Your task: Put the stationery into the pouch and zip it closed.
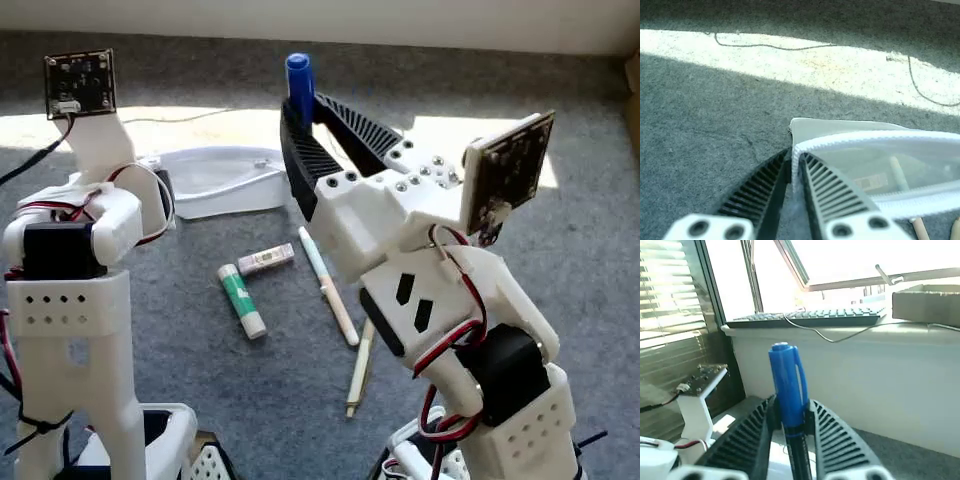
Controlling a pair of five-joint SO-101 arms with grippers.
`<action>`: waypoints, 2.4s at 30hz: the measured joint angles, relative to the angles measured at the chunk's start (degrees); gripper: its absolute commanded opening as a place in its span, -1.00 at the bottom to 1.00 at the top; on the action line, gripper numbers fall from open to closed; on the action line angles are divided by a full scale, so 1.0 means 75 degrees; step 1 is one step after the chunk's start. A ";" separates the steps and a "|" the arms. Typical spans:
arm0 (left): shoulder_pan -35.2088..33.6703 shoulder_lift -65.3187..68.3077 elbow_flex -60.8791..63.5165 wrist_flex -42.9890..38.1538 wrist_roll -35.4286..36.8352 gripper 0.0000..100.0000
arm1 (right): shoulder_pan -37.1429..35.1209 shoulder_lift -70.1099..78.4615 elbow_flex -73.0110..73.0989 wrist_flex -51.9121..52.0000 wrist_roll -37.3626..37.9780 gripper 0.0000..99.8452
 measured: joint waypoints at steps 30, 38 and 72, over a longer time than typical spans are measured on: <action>0.0000 0.0000 0.0000 0.0000 0.0000 -0.99 | -0.0856 0.0926 0.4267 -0.7947 0.1055 -0.99; 0.0000 -0.0012 0.0082 0.0000 0.0000 -0.99 | -0.1032 0.1090 0.5052 -0.8217 0.1055 -0.99; 0.0000 -0.0012 0.0082 0.0000 0.0000 -0.99 | -0.1043 -0.0434 0.5919 -0.4841 0.1102 -0.65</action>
